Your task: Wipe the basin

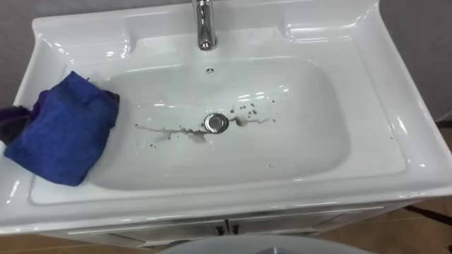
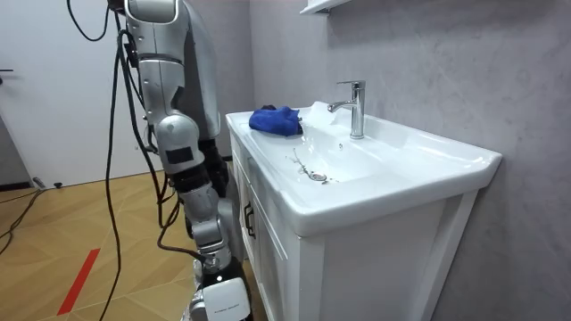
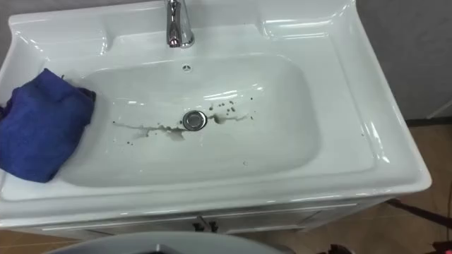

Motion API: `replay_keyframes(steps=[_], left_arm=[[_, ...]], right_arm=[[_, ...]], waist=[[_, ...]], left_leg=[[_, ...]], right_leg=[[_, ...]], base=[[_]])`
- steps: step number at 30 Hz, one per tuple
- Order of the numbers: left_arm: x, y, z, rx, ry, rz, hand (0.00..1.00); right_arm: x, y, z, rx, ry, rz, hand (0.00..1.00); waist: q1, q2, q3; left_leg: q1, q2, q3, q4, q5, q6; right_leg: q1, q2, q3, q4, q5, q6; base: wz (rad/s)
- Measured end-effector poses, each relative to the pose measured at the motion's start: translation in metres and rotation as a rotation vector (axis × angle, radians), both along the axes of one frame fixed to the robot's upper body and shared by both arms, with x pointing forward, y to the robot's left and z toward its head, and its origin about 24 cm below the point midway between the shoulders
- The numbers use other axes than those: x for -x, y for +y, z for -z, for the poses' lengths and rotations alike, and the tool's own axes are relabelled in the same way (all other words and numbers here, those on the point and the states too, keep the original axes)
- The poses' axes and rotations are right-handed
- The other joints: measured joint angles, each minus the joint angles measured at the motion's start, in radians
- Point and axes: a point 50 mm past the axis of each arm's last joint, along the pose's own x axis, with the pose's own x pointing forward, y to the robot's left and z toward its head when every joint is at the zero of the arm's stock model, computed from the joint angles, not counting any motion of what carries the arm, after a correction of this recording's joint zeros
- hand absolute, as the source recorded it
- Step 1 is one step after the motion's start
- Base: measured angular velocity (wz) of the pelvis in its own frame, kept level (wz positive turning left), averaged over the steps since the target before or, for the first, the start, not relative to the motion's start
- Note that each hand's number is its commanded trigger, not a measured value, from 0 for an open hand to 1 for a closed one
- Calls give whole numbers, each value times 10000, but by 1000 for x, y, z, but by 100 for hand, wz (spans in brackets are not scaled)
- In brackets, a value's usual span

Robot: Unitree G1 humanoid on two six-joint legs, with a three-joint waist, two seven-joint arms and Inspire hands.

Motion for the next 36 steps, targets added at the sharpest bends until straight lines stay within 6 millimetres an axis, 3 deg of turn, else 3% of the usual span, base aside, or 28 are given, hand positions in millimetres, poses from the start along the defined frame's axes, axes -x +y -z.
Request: replay_keyframes(steps=[8,15,24,28,32,36], left_arm=[[7,-1,0,113,48,-592,0],[9,0,0,121,19,-1001,0],[15,2,0,31,247,-1874,0],[26,2,-1,-77,358,-2889,0],[37,6,-3,-394,329,-4469,0],[39,8,-3,-556,75,-5595,0]], right_arm=[[6,3,1,-597,-135,967,0],[6,3,1,-845,-146,956,0],[10,3,2,-1003,257,1009,0],[11,1,1,-1038,489,1025,0],[12,0,1,-1040,659,1061,0],[13,-1,1,-1032,674,1151,0]], waist=[[-76,-101,24],[-145,-78,-6],[-176,-92,24],[-164,-73,10],[-97,12,-53],[18,71,-75]], left_leg=[[-39,-15,-110,30,-65,-6],[-52,-8,-134,107,-64,-6],[-54,-4,-214,111,-83,-9],[-73,-14,-215,172,-110,-7],[-94,-33,-244,166,-109,-4],[-138,-43,-320,194,-108,-4]], right_leg=[[-13,7,-19,-15,-7,4],[-6,12,-44,-10,-5,1],[141,28,-99,-22,-5,1],[130,19,-161,-81,-8,-1],[150,7,-231,-134,-6,1],[161,-4,-353,-130,-6,2]], base=[[2],[1],[3],[0],[2],[8]])
